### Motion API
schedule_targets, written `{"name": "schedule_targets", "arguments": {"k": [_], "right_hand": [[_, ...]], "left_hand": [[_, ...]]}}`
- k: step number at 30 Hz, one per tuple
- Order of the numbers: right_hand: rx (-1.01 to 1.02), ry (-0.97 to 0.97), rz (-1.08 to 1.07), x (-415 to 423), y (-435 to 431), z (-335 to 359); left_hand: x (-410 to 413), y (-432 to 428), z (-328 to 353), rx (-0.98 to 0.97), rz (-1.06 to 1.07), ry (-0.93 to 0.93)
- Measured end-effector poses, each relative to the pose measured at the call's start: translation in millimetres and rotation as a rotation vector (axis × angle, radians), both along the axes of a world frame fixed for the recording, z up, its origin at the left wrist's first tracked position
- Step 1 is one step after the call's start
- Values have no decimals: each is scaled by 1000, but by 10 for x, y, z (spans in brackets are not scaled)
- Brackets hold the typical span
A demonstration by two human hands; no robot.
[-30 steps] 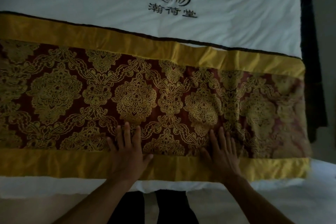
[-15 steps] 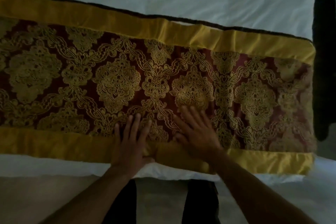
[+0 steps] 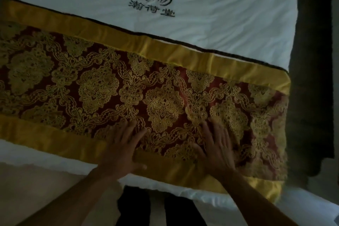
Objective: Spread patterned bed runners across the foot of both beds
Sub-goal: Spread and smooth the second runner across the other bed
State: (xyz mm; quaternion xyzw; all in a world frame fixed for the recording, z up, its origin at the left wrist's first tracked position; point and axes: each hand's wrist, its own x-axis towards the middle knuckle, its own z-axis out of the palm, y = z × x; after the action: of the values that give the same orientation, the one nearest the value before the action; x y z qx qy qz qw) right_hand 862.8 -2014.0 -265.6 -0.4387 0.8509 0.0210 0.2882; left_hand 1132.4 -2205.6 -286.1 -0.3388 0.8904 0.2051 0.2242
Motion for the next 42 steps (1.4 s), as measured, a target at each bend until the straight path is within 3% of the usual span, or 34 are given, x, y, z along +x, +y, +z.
{"name": "schedule_targets", "arguments": {"k": [3, 5, 8, 10, 15, 19, 22, 25, 29, 31, 34, 38, 42], "right_hand": [[-240, -30, 173, 17, -954, 32], [-332, -42, 259, 117, -1591, -38], [-335, -31, 400, 206, -2178, -262], [-269, 84, 468, -22, -2184, -516], [-117, 277, 120, -1182, -1317, -738], [21, 350, -11, -1514, -906, -604], [6, 324, -23, -1229, -1169, -519], [-133, 237, 157, -603, -1700, -472], [-284, -22, 436, 399, -2309, -496], [-318, -44, 514, 583, -2384, -526], [-229, 70, 381, 87, -2105, -683], [-70, 261, 144, -1058, -1087, -715], [63, 275, -216, -1541, -7, -509]], "left_hand": [[-438, -87, -37, -48, 113, 67], [-737, -99, -152, -61, 76, 38], [-942, -4, -364, -20, 34, 16], [-916, -8, -470, -12, 69, 30], [-882, -47, -520, 32, 69, 45], [-921, -59, -453, 77, 79, 8], [-927, -77, -417, 98, 73, -13], [-942, -85, -409, 98, 69, -18], [-938, -100, -454, 85, 28, -78], [-937, -120, -471, 111, 32, -77], [-947, -142, -475, 143, 33, -83], [-972, -174, -486, 194, 39, -86], [-965, -176, -491, 214, 46, -112]]}}
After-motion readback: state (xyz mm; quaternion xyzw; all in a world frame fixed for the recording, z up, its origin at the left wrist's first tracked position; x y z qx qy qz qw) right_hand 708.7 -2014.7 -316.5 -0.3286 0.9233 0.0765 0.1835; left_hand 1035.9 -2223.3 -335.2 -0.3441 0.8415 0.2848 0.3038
